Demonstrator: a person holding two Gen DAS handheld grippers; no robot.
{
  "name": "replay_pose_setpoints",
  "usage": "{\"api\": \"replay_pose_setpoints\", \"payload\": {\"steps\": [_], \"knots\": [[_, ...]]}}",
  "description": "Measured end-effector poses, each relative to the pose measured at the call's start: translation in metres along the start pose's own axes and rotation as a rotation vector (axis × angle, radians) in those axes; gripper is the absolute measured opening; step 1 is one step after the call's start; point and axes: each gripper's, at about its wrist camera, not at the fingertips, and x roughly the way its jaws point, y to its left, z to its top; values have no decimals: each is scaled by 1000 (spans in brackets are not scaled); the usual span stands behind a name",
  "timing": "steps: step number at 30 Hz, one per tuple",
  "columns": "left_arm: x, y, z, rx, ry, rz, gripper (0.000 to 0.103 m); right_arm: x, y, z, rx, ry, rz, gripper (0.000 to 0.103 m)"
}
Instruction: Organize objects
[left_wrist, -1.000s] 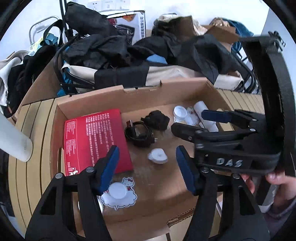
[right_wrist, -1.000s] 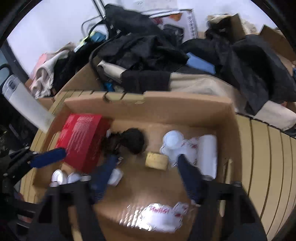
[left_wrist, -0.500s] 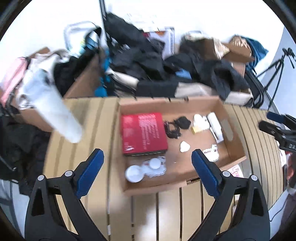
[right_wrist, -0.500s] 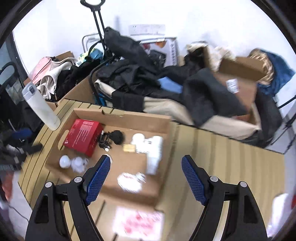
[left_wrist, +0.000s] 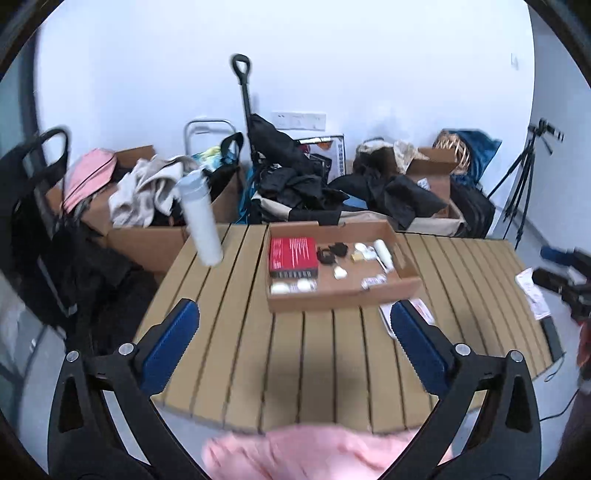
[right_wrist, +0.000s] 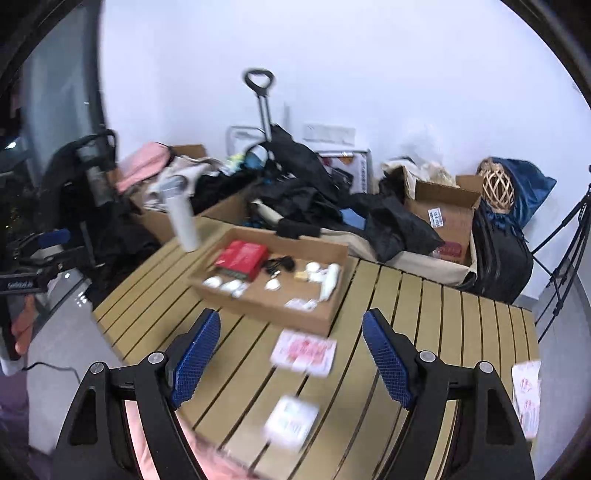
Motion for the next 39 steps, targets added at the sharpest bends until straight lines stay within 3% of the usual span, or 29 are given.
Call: {"api": "replay_pose_setpoints", "payload": {"steps": [3,6,9,13,15,18,22,23,24,25,27,28,32,34,35,37,39], "knots": [[-26,-3,-55,-41,-33,-13,103,-29,12,-54,38,-18,2,83],[-16,-17,-103,7,70,18,103,-34,15,-103,93,12,18,83],[0,-25,-112,14,137,34,103,-16,12,-135,141,103,91,83],[4,-34,-108,-9,128,0,103,-3,10,-150,131,134,87,82],[8,-39,-110,5,131,-4,103,9,-1,-154,161,137,78,70],[23,-44,-115,23,159,4,103,42,-17,-159,146,176,-44,54],[46,-50,-119,22,187,-12,103,107,-46,-166,166,264,-208,51],[55,-53,-120,21,197,-16,103,128,-53,-170,194,298,-216,51],[63,-55,-121,22,207,-27,103,146,-55,-173,229,336,-162,51],[72,-57,-122,22,226,-37,103,160,-49,-174,266,358,-38,49],[90,-62,-126,26,259,-61,103,160,-27,-166,277,292,224,49],[98,-64,-128,24,266,-70,103,157,-17,-161,262,262,286,49],[132,-68,-132,10,313,-113,103,158,-5,-145,203,243,182,50],[145,-69,-131,-19,345,-192,101,158,-10,-145,228,241,203,65],[151,-72,-131,-34,363,-247,101,160,-15,-144,231,233,200,79],[161,-82,-131,-52,382,-332,100,164,-23,-145,230,231,175,82],[174,-94,-132,-46,400,-371,93,174,-36,-143,256,242,173,82]]}}
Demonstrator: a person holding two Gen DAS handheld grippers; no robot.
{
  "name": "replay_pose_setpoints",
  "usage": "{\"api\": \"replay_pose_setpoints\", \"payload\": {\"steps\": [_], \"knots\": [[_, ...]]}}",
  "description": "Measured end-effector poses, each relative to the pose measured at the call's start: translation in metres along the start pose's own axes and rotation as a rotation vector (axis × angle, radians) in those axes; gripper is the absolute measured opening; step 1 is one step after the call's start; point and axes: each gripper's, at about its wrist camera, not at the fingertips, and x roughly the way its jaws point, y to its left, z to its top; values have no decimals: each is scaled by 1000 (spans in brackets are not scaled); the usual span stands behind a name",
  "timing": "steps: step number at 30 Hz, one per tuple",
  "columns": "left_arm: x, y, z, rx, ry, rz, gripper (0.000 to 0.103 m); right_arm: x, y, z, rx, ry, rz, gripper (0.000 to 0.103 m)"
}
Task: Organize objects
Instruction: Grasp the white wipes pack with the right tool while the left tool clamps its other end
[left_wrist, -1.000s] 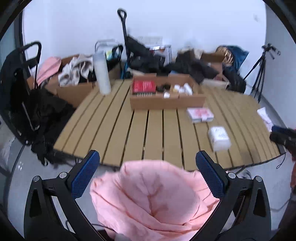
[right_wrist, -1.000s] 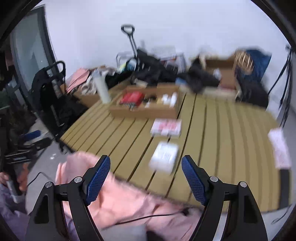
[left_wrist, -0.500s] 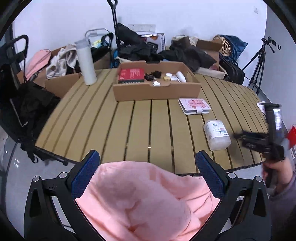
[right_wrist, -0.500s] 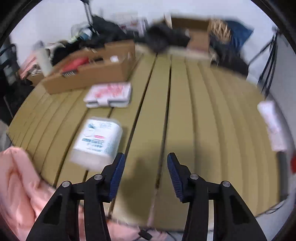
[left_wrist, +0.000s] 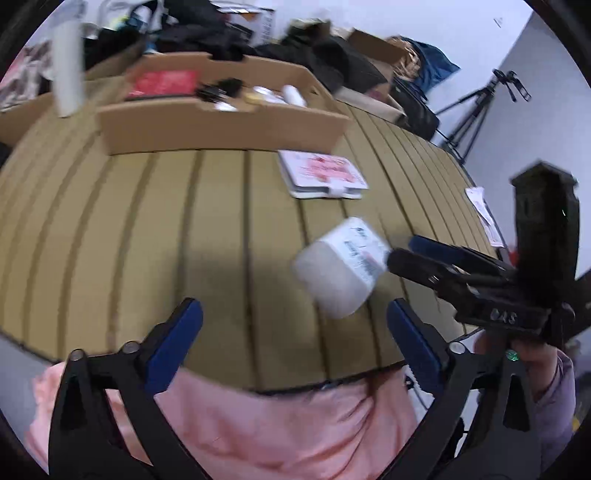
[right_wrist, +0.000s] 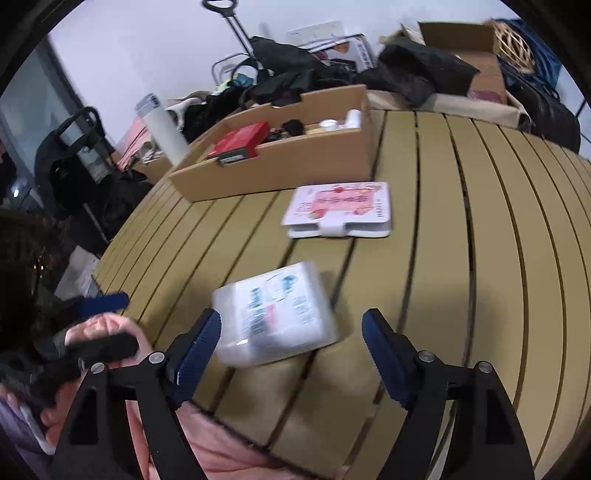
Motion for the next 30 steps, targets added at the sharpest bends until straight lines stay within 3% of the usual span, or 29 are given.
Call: {"api": "replay_pose_setpoints", "payload": {"steps": [5,6,8,11,14,21,25,30], "knots": [[44,3,12,-114,80,-96,53,27,-21,11,92,52,54,80],[50,4,13,-143,89,-130,51,35,-23,11,103,76,76,69],[56,4,13,-169,100,-165,52,45,-28,11,169,104,233,53],[50,-2,12,-160,82,-152,50,43,-24,13,172,116,219,50],[34,0,14,-180,46,-153,46,28,-18,16,168,104,220,33],[-35,-4,47,-172,-121,-173,46,-31,27,40,83,-18,214,33],[-74,-1,98,-140,-230,-172,46,-60,54,84,16,-102,212,33],[-96,3,169,-84,-288,-121,46,-69,78,153,-13,-176,207,33]]}}
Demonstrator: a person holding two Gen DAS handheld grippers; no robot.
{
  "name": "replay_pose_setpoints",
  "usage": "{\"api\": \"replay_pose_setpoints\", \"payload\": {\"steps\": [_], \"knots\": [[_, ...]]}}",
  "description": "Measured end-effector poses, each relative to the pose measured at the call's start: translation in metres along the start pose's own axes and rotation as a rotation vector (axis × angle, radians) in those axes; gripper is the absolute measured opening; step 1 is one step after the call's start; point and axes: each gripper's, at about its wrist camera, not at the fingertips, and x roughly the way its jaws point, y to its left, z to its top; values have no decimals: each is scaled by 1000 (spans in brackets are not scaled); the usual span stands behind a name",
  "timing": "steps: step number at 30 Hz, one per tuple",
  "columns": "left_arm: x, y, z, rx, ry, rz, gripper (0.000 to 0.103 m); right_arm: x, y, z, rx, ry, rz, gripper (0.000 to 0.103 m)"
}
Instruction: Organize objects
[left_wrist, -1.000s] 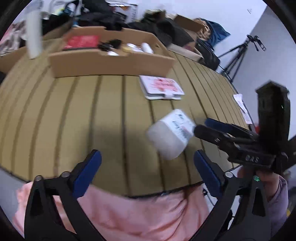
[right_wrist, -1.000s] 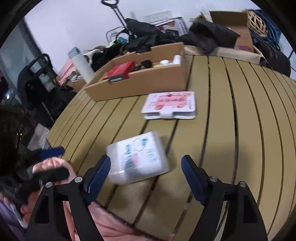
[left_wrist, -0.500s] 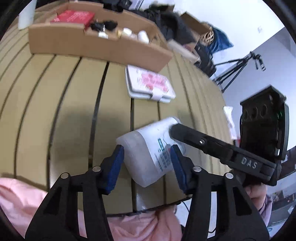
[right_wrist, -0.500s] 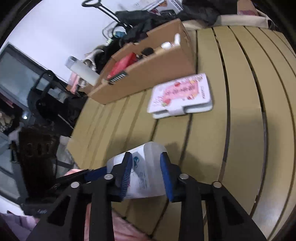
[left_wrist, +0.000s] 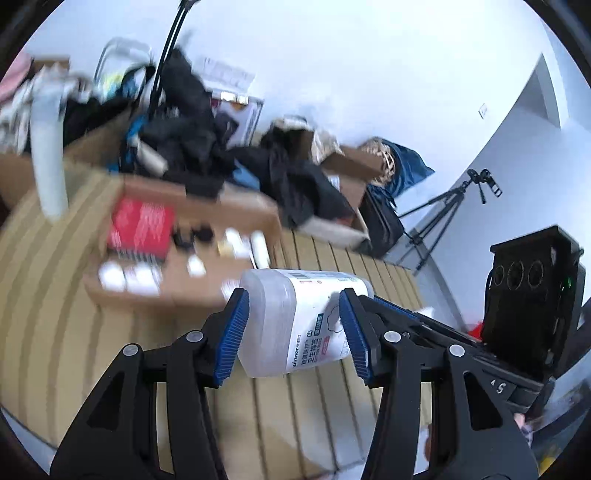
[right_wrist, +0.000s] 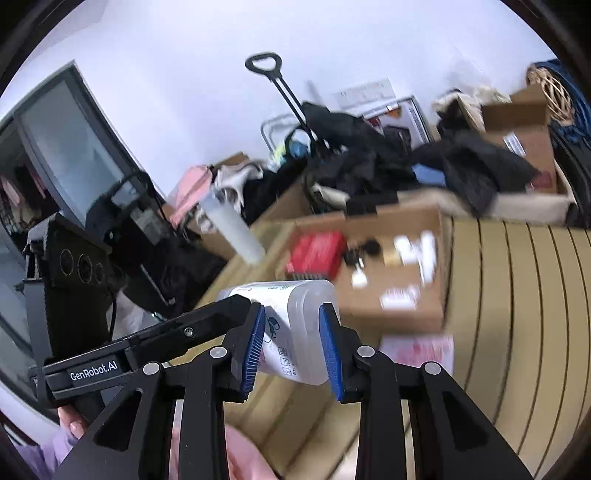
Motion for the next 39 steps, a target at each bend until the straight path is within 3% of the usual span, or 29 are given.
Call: {"api": "replay_pose_setpoints", "payload": {"steps": [3,6,12,17,19,20,25,27,29,31,32,33,35,39], "knots": [[11,6,26,56,4,45,46,18,0,27,3,-1,25,33],[39,30,37,31,39,57,46,50,-9,40,14,19,13,33],[118,95,26,-63,176,123,45,146,-72,25,198,141,54,33],[165,139,2,-123,264,180,43,215,-97,-2,227,283,-21,31],[173,148,-3,-129,304,162,45,223,-92,-4,151,287,-106,29],[173,148,-3,-111,311,160,48,225,-94,-5,161,293,-104,29],[140,149,5,-113,283,192,64,199,-98,0,186,270,-105,29],[116,139,13,-66,254,251,75,175,-95,6,158,242,-142,30],[86,121,21,10,241,334,89,143,-85,16,96,214,-233,34],[55,101,28,90,228,390,95,113,-73,25,27,172,-314,55],[37,92,31,119,205,414,98,92,-65,31,-10,141,-350,87],[21,84,34,133,180,428,100,72,-56,36,-41,113,-372,101],[-17,69,39,149,119,440,103,31,-39,43,-89,61,-395,103],[-68,47,37,151,72,444,103,-40,-7,42,-139,-11,-395,103]]}}
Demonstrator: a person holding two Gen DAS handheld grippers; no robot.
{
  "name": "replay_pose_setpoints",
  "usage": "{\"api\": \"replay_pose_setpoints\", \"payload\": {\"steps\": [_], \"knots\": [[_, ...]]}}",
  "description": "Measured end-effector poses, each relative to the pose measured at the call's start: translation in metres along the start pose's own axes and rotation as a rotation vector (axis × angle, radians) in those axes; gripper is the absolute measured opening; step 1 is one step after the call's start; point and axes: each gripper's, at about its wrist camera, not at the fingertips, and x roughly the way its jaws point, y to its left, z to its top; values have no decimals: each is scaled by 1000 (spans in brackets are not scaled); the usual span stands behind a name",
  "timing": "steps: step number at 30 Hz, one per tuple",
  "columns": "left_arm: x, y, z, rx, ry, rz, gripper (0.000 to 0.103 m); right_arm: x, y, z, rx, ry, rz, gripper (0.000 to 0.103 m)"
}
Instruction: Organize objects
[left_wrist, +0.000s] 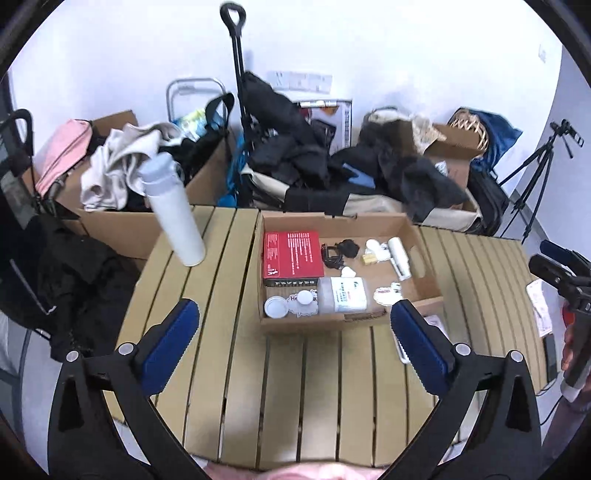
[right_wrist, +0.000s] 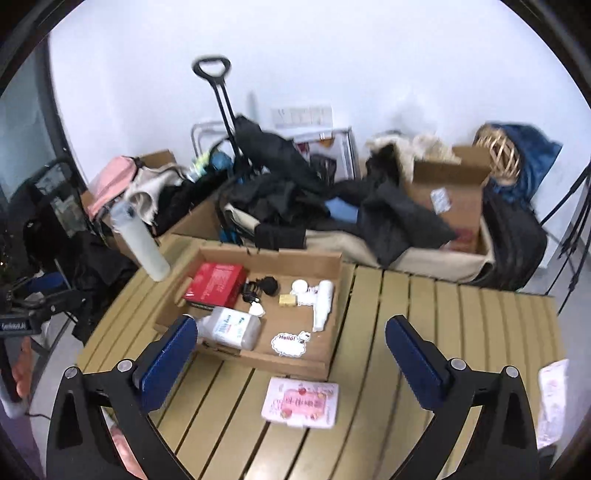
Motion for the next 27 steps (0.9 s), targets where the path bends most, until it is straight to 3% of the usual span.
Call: {"api": "replay_pose_setpoints", "payload": {"steps": [7,12,17,22,23,24,26,27], "knots": [[-63,-20,-33,22,-46,-11,103,-63,11,-28,-61,-30,4,103],[-72,-43,-83,17,-87,-54,103,-82,10,-83,-63,-45,124,103],[-12,-90,-142,97,31,-214,103,-37,0,-148,-41,71,137,103],[54,-121,-150,62,102,-295,99,7,-25,-175,16,152,137,97],[69,-128,-148,57,114,-305,92,18,-33,-176,35,152,140,92],[81,-133,-145,52,122,-311,87,25,-38,-176,49,147,145,79],[110,-141,-138,42,134,-314,80,46,-51,-178,91,139,138,62],[129,-145,-132,35,151,-306,79,54,-54,-178,102,135,124,62]]}}
